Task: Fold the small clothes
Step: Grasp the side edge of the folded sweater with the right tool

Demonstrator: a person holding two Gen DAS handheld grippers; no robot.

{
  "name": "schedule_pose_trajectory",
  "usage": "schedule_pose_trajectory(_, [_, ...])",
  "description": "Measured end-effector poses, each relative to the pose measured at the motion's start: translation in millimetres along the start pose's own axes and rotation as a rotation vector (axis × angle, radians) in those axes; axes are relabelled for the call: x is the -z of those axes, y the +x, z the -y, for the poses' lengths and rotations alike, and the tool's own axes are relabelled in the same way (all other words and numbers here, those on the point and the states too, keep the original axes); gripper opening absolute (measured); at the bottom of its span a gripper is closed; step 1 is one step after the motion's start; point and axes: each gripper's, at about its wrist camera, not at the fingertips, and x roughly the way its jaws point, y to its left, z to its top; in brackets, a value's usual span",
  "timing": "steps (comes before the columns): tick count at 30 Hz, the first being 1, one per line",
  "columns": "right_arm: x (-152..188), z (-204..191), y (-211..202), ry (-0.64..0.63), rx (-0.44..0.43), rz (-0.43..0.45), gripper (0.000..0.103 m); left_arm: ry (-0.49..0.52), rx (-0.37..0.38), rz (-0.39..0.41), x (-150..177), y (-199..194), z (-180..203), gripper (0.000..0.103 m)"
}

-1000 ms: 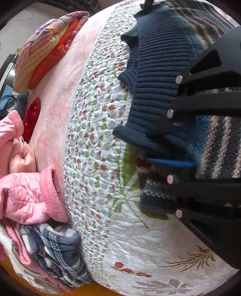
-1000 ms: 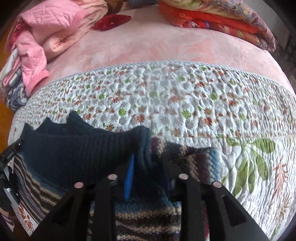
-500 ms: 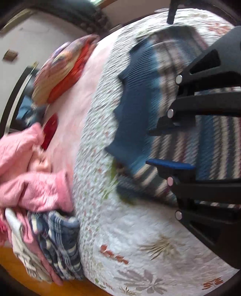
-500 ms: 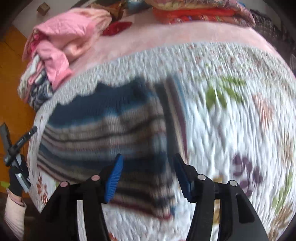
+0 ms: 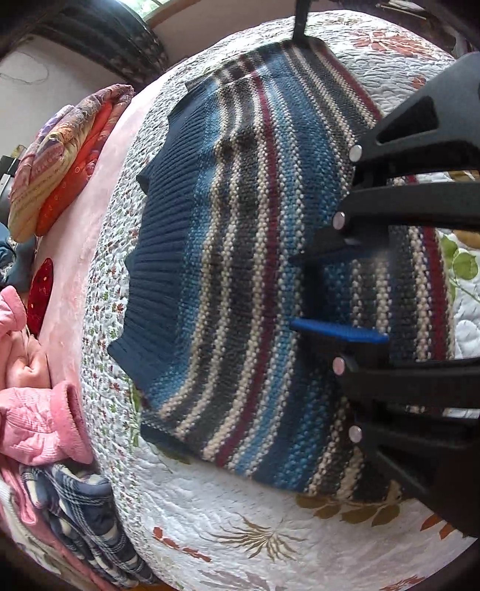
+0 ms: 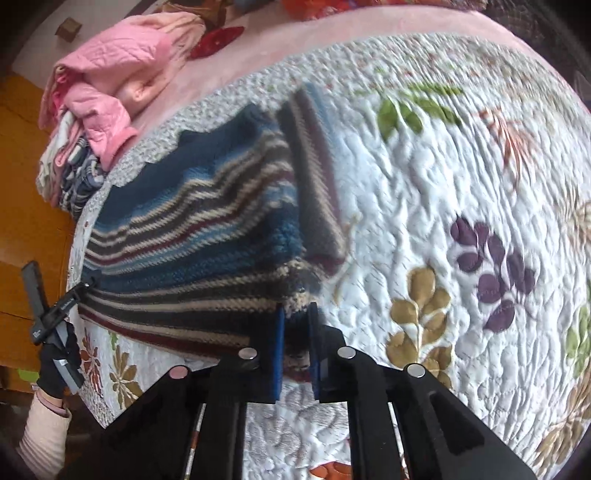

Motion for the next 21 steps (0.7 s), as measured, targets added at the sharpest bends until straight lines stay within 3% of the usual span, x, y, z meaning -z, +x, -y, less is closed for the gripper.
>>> schedule_pose_trajectory(7, [2.4, 9.9, 16.8, 0.033, -0.010, -0.015, 0.014, -0.025, 0.002, -0.009, -0.1, 2.7, -2.1, 0.029])
schedule_pose_trajectory(12, [-19.3, -10.8, -15.9, -0.017, -0.011, 0.081, 0.034, 0.002, 0.003, 0.015, -8.8, -9.5, 8.6, 0.029])
schedule_pose_trajectory(14, [-37.6, -20.6, -19.7, -0.031, -0.019, 0.095, 0.037, 0.009, 0.011, 0.027, -14.5, -11.8, 14.7, 0.029])
schedule_pose_trajectory(20, [-78.5, -38.5, 14.2, -0.048, 0.020, 0.026, 0.042, 0.006, 0.025, 0.029, -29.8, -3.6, 28.5, 0.029])
schedule_pose_trajectory(21, [-81.6, -37.3, 17.9, -0.050, 0.038, 0.018, 0.037, 0.005, 0.027, 0.024, -31.4, -0.9, 29.5, 0.029])
